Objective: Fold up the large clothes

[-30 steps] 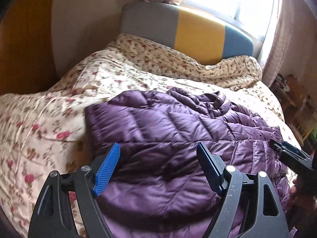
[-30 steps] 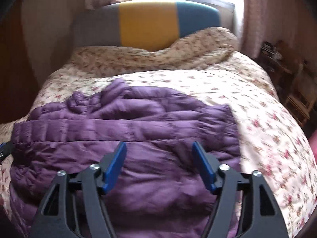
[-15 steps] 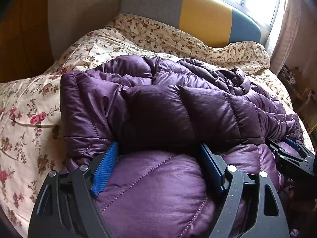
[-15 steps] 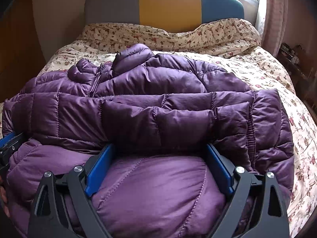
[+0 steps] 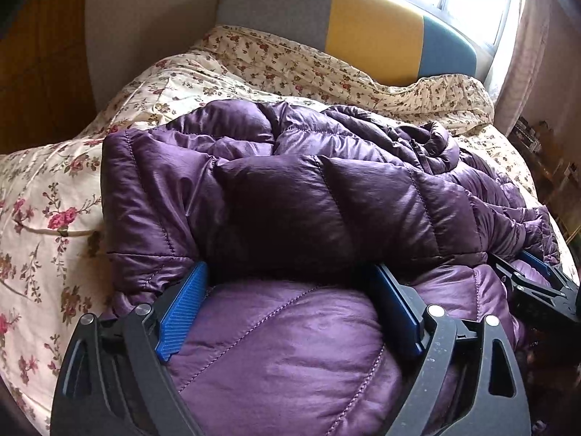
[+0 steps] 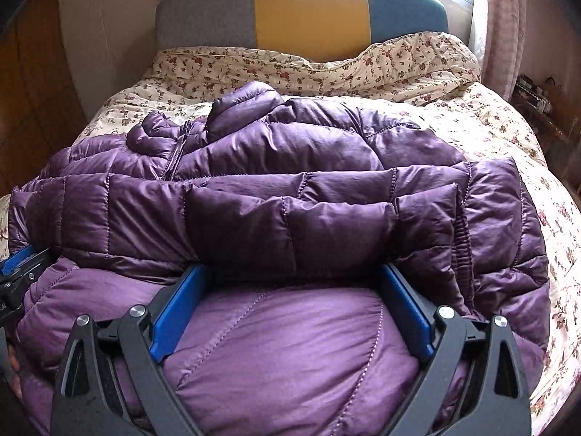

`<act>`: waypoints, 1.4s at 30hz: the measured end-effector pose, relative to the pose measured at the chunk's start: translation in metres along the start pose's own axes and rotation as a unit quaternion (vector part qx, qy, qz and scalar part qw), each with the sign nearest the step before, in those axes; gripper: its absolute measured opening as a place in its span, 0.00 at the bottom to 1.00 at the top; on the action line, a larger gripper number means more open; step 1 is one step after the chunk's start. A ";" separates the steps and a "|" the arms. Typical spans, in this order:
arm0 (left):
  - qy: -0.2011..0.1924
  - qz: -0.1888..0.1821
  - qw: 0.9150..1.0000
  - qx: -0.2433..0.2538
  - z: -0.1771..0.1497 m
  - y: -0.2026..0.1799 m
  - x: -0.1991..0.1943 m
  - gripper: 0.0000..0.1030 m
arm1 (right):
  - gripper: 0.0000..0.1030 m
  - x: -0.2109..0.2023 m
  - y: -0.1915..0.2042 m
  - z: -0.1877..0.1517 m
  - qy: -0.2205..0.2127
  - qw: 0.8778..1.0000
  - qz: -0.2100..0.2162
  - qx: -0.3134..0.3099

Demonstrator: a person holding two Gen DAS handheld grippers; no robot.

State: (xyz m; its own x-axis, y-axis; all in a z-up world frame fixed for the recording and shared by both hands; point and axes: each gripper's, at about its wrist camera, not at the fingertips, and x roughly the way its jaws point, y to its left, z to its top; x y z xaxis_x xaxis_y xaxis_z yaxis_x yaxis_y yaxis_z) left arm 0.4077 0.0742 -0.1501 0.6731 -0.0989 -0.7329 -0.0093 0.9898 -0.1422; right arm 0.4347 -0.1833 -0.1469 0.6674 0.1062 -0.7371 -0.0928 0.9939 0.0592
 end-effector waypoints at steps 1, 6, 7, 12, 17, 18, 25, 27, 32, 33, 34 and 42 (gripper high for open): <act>-0.001 -0.001 1.000 -0.001 0.000 0.000 -0.001 0.86 | 0.92 0.000 0.000 0.000 0.000 1.000 0.001 0.000; 0.005 0.007 1.000 -0.001 0.000 -0.002 -0.012 0.86 | 0.95 -0.002 0.001 0.004 0.009 1.000 -0.002 -0.005; 0.005 0.015 1.000 0.003 0.000 -0.003 -0.018 0.86 | 0.97 -0.006 0.001 0.006 0.017 1.000 0.001 -0.012; -0.031 0.038 0.999 0.017 -0.015 -0.006 -0.076 0.86 | 0.98 -0.041 -0.006 0.009 0.019 1.000 0.024 -0.006; -0.079 0.037 0.996 0.028 -0.041 -0.012 -0.140 0.92 | 0.98 -0.083 -0.009 -0.013 0.026 0.998 0.047 -0.014; -0.083 0.037 0.995 0.028 -0.046 -0.012 -0.148 0.92 | 0.98 -0.091 -0.010 -0.021 0.031 0.998 0.050 -0.015; -0.095 0.038 0.994 0.024 -0.087 -0.006 -0.203 0.92 | 0.98 -0.134 -0.028 -0.080 0.078 0.995 0.062 -0.014; -0.098 0.040 0.994 0.022 -0.099 -0.001 -0.215 0.92 | 0.98 -0.144 -0.037 -0.093 0.089 0.994 0.061 -0.008; -0.095 0.041 0.994 0.019 -0.123 0.007 -0.234 0.92 | 0.98 -0.169 -0.068 -0.127 0.106 0.993 0.043 0.012; -0.093 0.041 0.995 0.021 -0.128 0.008 -0.238 0.92 | 0.98 -0.172 -0.074 -0.130 0.109 0.993 0.040 0.016; -0.091 0.042 0.995 0.022 -0.132 0.009 -0.239 0.92 | 0.98 -0.175 -0.081 -0.136 0.112 0.993 0.036 0.022; -0.065 0.031 0.997 0.007 -0.163 0.020 -0.242 0.92 | 0.98 -0.199 -0.107 -0.174 0.136 0.989 0.047 0.045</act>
State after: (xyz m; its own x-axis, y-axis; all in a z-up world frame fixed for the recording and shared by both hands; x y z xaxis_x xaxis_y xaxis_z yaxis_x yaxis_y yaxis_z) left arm 0.1236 0.1013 -0.0839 0.7624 -0.0244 -0.6467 -0.0435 0.9951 -0.0889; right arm 0.1831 -0.3159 -0.1243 0.4352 0.1976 -0.8784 -0.0709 0.9801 0.1854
